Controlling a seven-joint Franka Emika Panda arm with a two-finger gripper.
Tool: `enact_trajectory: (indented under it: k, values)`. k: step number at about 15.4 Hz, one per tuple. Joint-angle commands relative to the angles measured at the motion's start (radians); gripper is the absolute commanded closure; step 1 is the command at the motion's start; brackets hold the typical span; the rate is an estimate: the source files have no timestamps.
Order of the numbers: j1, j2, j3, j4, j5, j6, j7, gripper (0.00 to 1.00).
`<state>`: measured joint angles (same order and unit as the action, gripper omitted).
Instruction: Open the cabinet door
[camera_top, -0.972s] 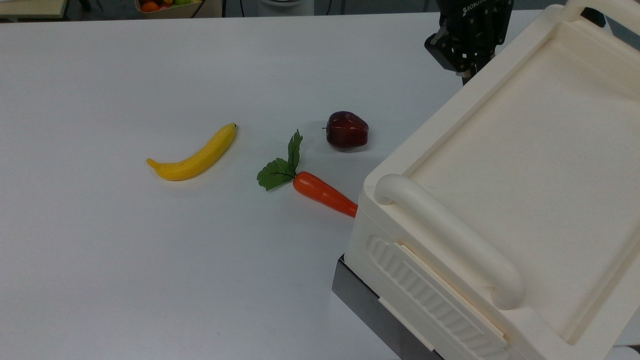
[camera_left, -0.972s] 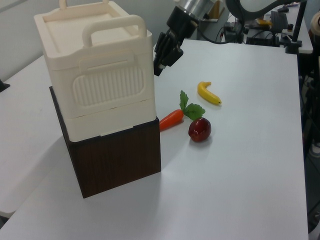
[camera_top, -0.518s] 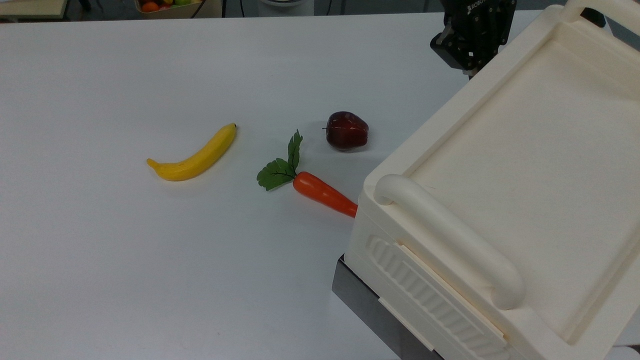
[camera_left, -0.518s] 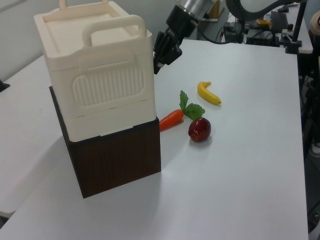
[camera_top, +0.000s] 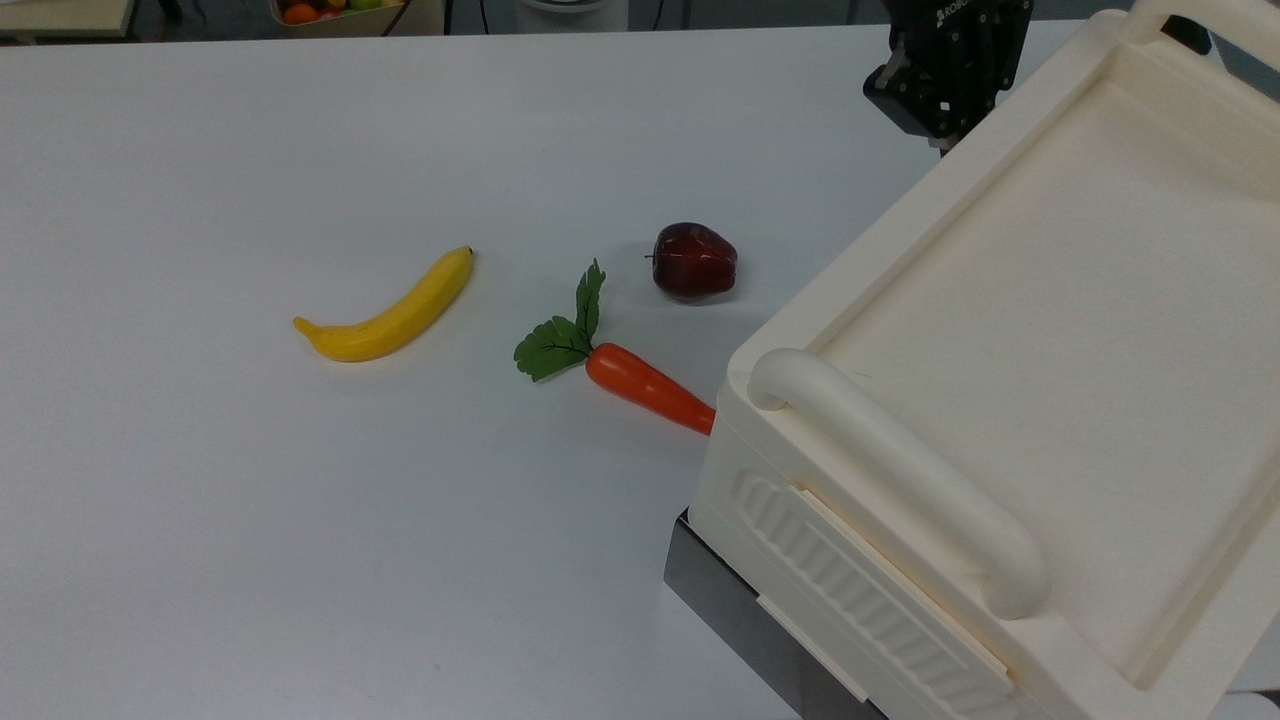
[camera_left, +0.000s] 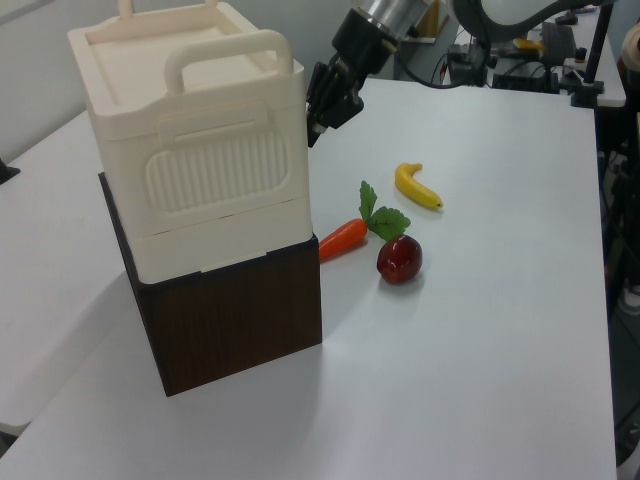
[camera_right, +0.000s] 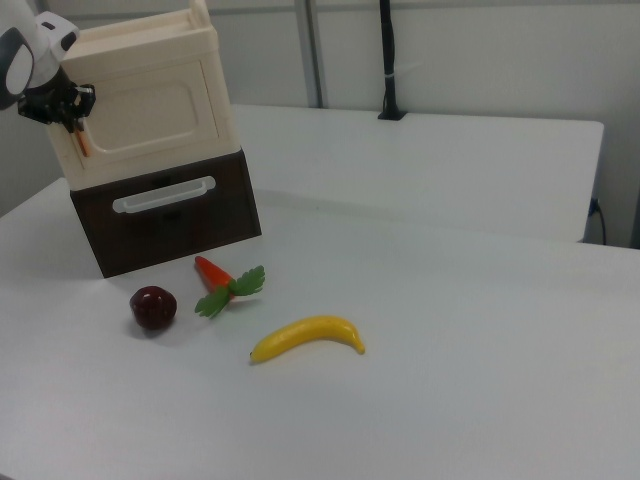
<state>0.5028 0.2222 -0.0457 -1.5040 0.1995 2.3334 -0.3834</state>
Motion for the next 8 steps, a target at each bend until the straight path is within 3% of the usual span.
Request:
enact_trajectory:
  k: [1,8]
  values:
    - [-0.004,-0.047,-0.011,-0.036,-0.006,-0.097,-0.019,0.98]
    - [-0.035,-0.089,-0.016,-0.056,-0.005,-0.172,-0.011,0.97]
